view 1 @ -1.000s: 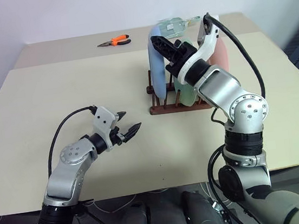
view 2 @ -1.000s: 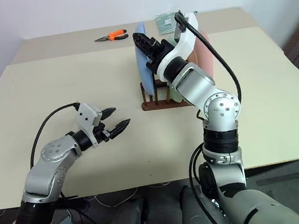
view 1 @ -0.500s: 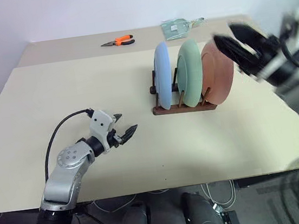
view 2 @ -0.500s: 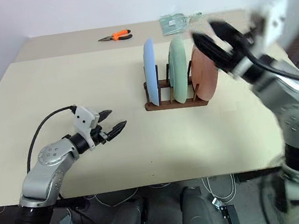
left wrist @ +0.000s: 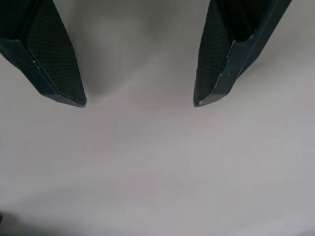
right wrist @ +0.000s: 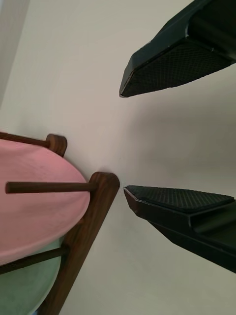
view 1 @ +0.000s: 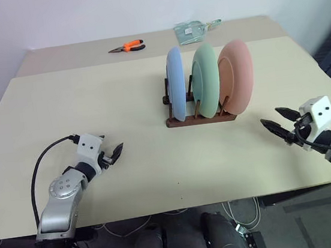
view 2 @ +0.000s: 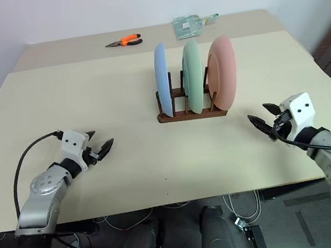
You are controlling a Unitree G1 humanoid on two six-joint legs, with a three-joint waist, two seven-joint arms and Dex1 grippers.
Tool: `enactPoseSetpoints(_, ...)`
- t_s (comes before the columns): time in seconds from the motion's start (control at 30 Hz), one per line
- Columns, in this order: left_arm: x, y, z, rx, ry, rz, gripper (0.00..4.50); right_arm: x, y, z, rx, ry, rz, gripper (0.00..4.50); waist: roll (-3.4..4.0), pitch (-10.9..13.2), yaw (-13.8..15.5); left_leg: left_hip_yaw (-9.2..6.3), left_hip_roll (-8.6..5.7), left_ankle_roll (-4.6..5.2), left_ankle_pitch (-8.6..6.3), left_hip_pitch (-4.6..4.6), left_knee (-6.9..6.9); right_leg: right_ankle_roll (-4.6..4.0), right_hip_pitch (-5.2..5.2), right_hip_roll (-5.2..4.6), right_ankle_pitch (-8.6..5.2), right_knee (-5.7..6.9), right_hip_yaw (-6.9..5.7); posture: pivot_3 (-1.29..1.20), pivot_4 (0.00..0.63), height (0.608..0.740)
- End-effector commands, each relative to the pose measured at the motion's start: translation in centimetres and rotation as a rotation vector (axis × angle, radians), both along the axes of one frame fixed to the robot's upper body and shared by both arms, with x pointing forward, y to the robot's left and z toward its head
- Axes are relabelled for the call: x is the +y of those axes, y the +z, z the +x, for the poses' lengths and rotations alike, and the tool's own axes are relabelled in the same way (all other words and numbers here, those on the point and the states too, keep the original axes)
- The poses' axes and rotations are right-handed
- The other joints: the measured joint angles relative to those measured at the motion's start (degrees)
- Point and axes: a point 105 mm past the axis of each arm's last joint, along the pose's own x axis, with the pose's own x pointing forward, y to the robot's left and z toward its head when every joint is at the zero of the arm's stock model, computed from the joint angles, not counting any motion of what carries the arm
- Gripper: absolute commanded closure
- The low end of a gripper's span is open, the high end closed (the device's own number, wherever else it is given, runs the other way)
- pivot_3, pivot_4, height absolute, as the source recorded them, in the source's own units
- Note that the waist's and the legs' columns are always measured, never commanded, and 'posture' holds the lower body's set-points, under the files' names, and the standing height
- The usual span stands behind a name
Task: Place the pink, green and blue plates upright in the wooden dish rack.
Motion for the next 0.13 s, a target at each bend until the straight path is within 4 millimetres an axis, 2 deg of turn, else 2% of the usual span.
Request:
enactPoseSetpoints(0.03, 0.2, 0.4, -0.4, -0.018, 0.006, 0.02, 0.94, 0.0, 0.2, 0.7, -0.038, 0.002, -0.039, 1.63, 0.0, -0.01, 0.16, -0.01, 0.0, 0.0, 0.0, 0.0, 0.01, 0.0, 0.0, 0.0, 0.0, 0.0, 0.0, 0.0, 0.15, 0.74)
enactPoseSetpoints(0.13, 0.0, 0.3, -0.3, -0.023, 0.015, 0.022, 0.94, -0.5, 0.5, 2.1, -0.057, -0.016, -0.049, 1.63, 0.01, -0.01, 0.1, 0.01, 0.0, 0.0, 0.0, 0.03, 0.02, 0.0, 0.04, 0.0, -0.01, 0.0, 0.0, 0.0, 0.15, 0.74)
